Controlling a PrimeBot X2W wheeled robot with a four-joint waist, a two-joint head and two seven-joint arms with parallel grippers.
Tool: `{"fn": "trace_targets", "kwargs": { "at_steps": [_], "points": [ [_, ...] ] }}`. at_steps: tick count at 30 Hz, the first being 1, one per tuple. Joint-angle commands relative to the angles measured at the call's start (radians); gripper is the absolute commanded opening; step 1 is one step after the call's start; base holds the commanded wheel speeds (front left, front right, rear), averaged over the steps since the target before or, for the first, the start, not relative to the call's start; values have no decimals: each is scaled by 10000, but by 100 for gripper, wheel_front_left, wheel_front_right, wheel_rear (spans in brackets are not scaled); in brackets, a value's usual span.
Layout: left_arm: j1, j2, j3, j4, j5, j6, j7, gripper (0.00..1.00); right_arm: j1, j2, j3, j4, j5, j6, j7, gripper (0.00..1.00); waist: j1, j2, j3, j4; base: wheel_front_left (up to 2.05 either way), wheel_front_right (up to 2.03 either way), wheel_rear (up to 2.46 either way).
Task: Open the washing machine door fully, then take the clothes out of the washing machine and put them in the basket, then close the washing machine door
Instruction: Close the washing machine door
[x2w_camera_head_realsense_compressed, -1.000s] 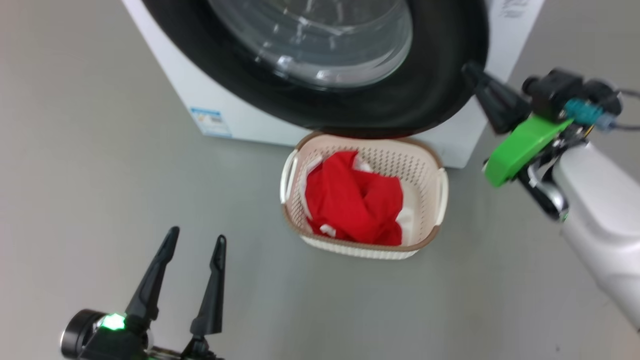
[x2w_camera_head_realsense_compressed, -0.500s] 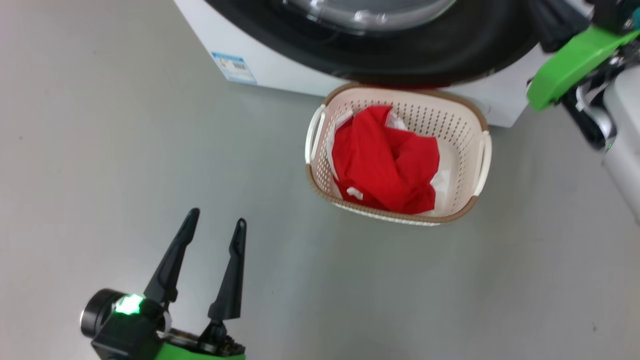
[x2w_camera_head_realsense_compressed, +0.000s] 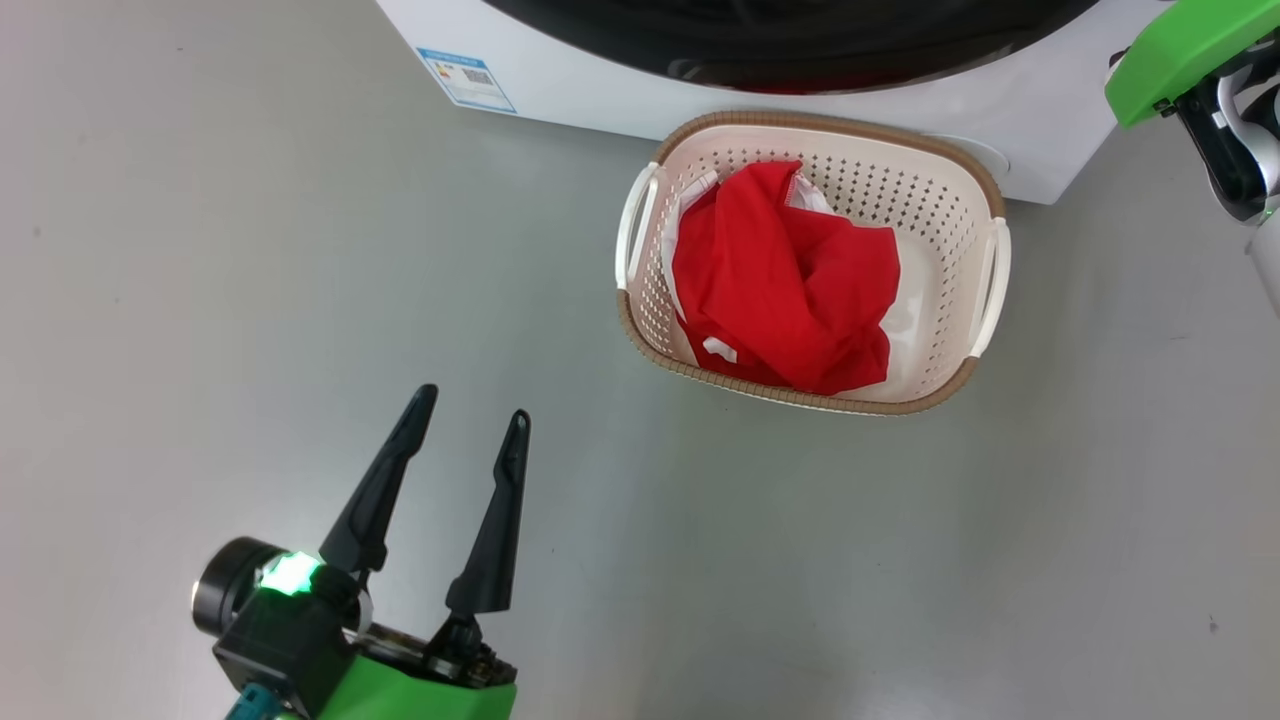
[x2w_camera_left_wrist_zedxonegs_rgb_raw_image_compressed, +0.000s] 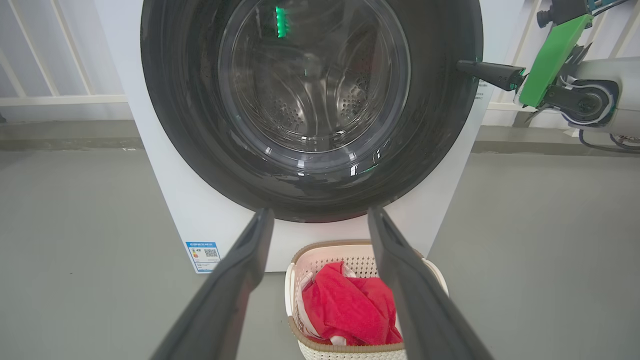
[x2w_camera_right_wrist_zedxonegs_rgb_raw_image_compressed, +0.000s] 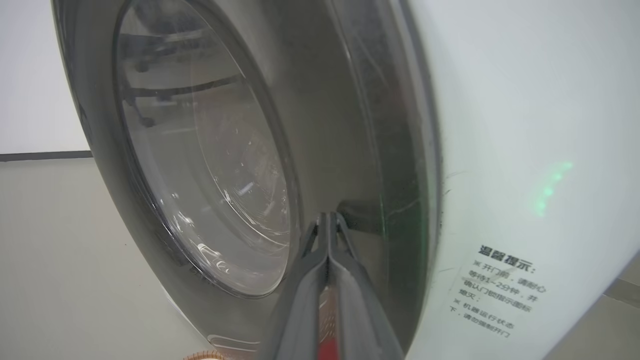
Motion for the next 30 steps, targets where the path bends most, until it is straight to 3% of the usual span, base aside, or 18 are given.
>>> {"fn": "trace_targets", "kwargs": {
  "at_steps": [1, 6, 9, 10, 12, 19, 30],
  "points": [
    [-178, 110, 335, -200, -16, -63, -120, 100, -98, 43, -161, -231, -93, -55, -61, 0, 0, -1, 3, -27, 0, 0, 0],
    [-231, 110, 470, -190, -13, -81, -120, 100, 315, 176, -262, -715, 19, -55, -61, 0, 0, -1, -63, -245, 0, 0, 0],
    [-226, 110, 627, -278, -339, -78, -120, 100, 799, 218, -433, -1421, 233, -55, -61, 20, 0, -1, -151, -474, 0, 0, 0],
    [-216, 110, 683, -308, -361, -73, -120, 100, 978, 218, -531, -1675, 242, -55, -61, 36, 0, -1, -182, -567, 0, 0, 0],
    [-230, 110, 796, -367, -439, -49, -120, 100, 1375, 258, -773, -2165, 176, -55, -61, 100, 0, -1, -247, -777, 0, 0, 0],
    [-306, 110, 1117, -208, -583, 156, -120, 100, 2913, 540, -1243, -3611, -320, -55, -61, 100, 0, -1, -668, -1592, 0, 0, 0],
    [-177, 110, 1342, 58, -224, 8, -120, 100, 4762, 898, -2086, -4905, -1399, -55, -61, 100, 0, -1, -1519, -2658, 0, 0, 0]
  ]
}}
